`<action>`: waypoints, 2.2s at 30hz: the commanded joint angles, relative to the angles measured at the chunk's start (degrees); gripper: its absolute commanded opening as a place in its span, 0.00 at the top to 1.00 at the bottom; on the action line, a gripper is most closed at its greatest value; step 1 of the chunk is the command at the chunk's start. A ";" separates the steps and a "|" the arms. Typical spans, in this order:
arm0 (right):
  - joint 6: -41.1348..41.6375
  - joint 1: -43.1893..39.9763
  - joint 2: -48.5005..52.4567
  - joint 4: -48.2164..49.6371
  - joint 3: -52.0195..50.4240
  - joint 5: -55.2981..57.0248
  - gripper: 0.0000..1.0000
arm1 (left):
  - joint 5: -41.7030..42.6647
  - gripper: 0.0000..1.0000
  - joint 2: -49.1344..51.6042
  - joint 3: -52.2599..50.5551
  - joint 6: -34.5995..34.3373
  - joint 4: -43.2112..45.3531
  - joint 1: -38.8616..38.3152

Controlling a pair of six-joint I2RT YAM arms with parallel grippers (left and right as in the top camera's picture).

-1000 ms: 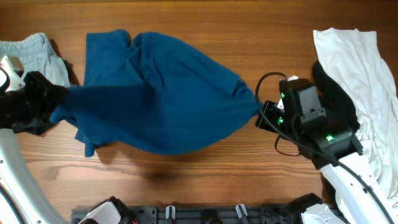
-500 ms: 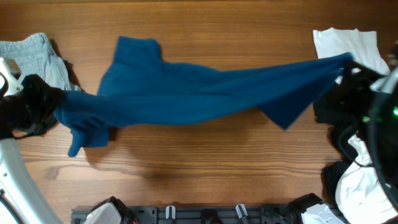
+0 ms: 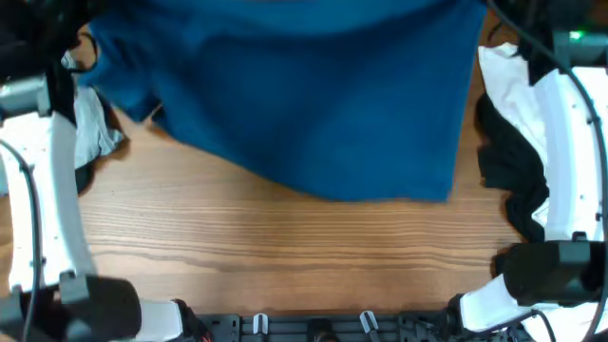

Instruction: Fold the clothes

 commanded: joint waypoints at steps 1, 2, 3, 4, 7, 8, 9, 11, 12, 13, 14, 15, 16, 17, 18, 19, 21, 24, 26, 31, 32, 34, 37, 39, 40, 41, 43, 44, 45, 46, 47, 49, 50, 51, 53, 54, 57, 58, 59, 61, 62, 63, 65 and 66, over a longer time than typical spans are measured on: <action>1.70 -2.27 -1.75 4.98 7.48 -4.39 0.96 | -1.38 0.96 5.77 2.58 -14.84 20.63 1.75; 2.32 -3.04 -1.75 4.79 10.69 -4.39 0.96 | -1.16 0.96 6.67 5.16 -19.19 23.67 2.89; 2.29 -3.50 -1.75 4.33 12.39 -4.39 0.96 | -0.74 0.96 7.04 6.88 -20.72 24.59 3.52; 2.27 -4.20 -1.75 3.65 14.25 -4.20 0.96 | 0.39 0.96 7.23 9.22 -20.59 24.65 4.04; 1.01 -5.81 -1.84 -4.11 15.21 -2.29 0.96 | 9.60 0.96 7.13 12.52 -18.93 22.40 4.96; -1.55 -5.81 -1.60 -9.84 15.21 -1.22 0.96 | 15.39 0.96 7.13 12.50 -17.94 16.00 5.01; -3.23 -5.75 -1.29 -15.28 15.21 -1.16 0.96 | 17.40 0.96 7.13 12.50 -14.47 6.36 4.98; -6.69 -5.75 0.59 -29.64 15.15 0.04 0.96 | 14.91 0.96 7.63 12.22 -1.46 -22.01 4.28; -7.34 -5.75 2.03 -37.16 15.15 1.29 0.96 | 13.07 0.96 8.59 12.07 4.55 -35.89 3.32; -10.64 -5.75 7.41 -53.75 14.60 1.46 0.96 | 6.60 0.96 11.28 10.93 11.19 -53.66 0.46; -10.93 -5.75 8.98 -57.53 13.55 1.79 0.96 | 3.58 0.96 12.15 9.33 12.17 -57.48 -0.81; -11.23 -5.75 9.97 -59.56 12.31 2.16 0.96 | 2.64 0.96 12.59 7.85 12.94 -59.63 -1.64; -11.76 -5.75 10.54 -60.70 10.12 3.02 0.96 | 2.56 0.96 12.83 6.03 14.01 -61.37 -2.47; -11.74 -5.75 10.56 -60.67 7.08 3.17 0.96 | 2.49 0.96 12.83 3.65 15.02 -62.97 -3.21; -11.52 -5.81 10.56 -60.70 4.04 2.97 0.96 | 2.23 0.96 12.81 1.11 15.67 -64.61 -3.89; -11.08 -5.81 10.56 -60.59 1.33 2.91 0.96 | 0.74 0.96 12.81 -1.38 15.67 -66.53 -4.39; -10.36 -5.81 10.49 -59.67 -3.67 2.93 0.96 | -2.93 0.96 12.70 -6.82 15.61 -67.98 -4.90; -9.33 -5.81 9.38 -56.68 -11.98 3.13 0.96 | -8.09 0.96 11.80 -17.29 15.26 -66.93 -4.15; -6.69 -5.81 7.63 -54.05 -17.70 5.01 0.96 | -9.09 0.96 10.29 -23.08 14.27 -64.41 -2.51; -2.19 -7.67 -0.33 -46.73 -33.55 5.07 0.96 | -16.28 0.96 2.25 -33.24 8.52 -59.98 6.21; -0.98 -8.37 -2.64 -45.57 -36.28 5.07 0.96 | -16.74 0.96 -0.07 -33.90 6.97 -59.87 8.33; 1.18 -9.81 -7.37 -43.19 -40.41 5.31 0.96 | -16.76 0.96 -4.87 -33.94 5.84 -59.14 12.17; 4.61 -13.51 -13.86 -40.19 -43.52 5.33 0.96 | -16.55 0.96 -10.86 -33.94 4.81 -58.49 16.26; 4.55 -16.00 -16.52 -39.12 -43.65 4.98 0.96 | -16.55 0.96 -13.07 -33.94 4.83 -58.90 16.79; 2.71 -16.33 -17.25 -38.45 -43.65 4.44 0.96 | -16.55 0.96 -13.42 -33.94 4.81 -58.88 16.76; -0.85 -16.13 -17.53 -37.97 -43.65 2.78 0.96 | -16.52 0.96 -13.35 -33.97 4.83 -58.86 16.65; -4.76 -15.39 -17.46 -38.18 -44.02 0.63 0.96 | -16.48 0.96 -13.25 -33.97 4.81 -58.88 16.65; -5.60 -15.15 -17.44 -38.34 -44.17 -0.02 0.96 | -16.48 0.96 -13.22 -33.97 4.81 -58.88 16.65; -5.90 -14.91 -17.40 -38.47 -44.61 -0.37 0.96 | -16.48 0.96 -13.22 -33.97 4.81 -58.88 16.68; -5.88 -14.91 -17.40 -38.64 -45.03 -0.39 0.96 | -16.48 0.96 -13.25 -33.97 4.81 -58.90 16.65; -5.90 -14.91 -17.33 -38.66 -45.20 -0.37 0.96 | -16.48 0.96 -13.25 -33.97 4.81 -58.90 16.65; -5.97 -14.91 -17.29 -38.60 -45.24 -1.75 0.96 | -15.82 0.96 -13.25 -33.97 4.81 -58.90 16.57; -6.21 -14.91 -17.29 -37.42 -45.24 -2.82 0.96 | -14.40 0.96 -13.25 -33.97 4.83 -58.29 16.11; -6.34 -14.91 -17.25 -35.01 -45.24 -4.00 0.96 | -13.25 0.96 -13.22 -33.97 4.83 -56.81 15.43; -6.27 -14.91 -16.83 -29.49 -45.24 -5.57 0.96 | -13.14 0.96 -13.18 -33.97 4.81 -52.13 13.94; -5.70 -14.91 -16.11 -26.36 -45.24 -5.73 0.95 | -13.33 0.96 -13.00 -33.97 4.76 -49.37 13.60; -6.19 -14.84 -11.96 -19.17 -45.24 -8.46 0.96 | -16.48 0.96 -10.34 -33.97 -2.58 -40.52 13.70; -7.54 -14.58 -10.49 -17.09 -45.24 -9.40 0.96 | -15.13 0.96 -9.09 -33.97 -3.48 -38.12 13.64; -8.09 -14.03 -8.74 -14.75 -45.24 -10.43 0.96 | -12.28 0.96 -7.37 -33.97 -4.09 -35.45 13.22; -8.74 -12.66 -5.22 -11.43 -45.24 -10.91 0.96 | -8.00 0.96 -3.04 -33.97 -4.04 -31.01 11.17; -8.70 -12.26 -4.42 -11.23 -45.24 -10.91 0.96 | -7.82 0.96 -1.66 -33.94 -4.04 -30.60 10.21; -8.70 -12.02 -4.13 -11.26 -45.24 -10.91 0.96 | -7.58 0.96 -0.42 -33.94 -4.04 -30.56 9.31; -8.70 -11.67 -4.28 -11.34 -45.22 -10.91 0.96 | -7.61 0.96 0.50 -33.97 -3.96 -30.56 7.76; -8.68 -11.67 -4.48 -11.45 -45.18 -10.97 0.96 | -7.37 0.96 0.28 -33.94 -3.98 -30.47 7.37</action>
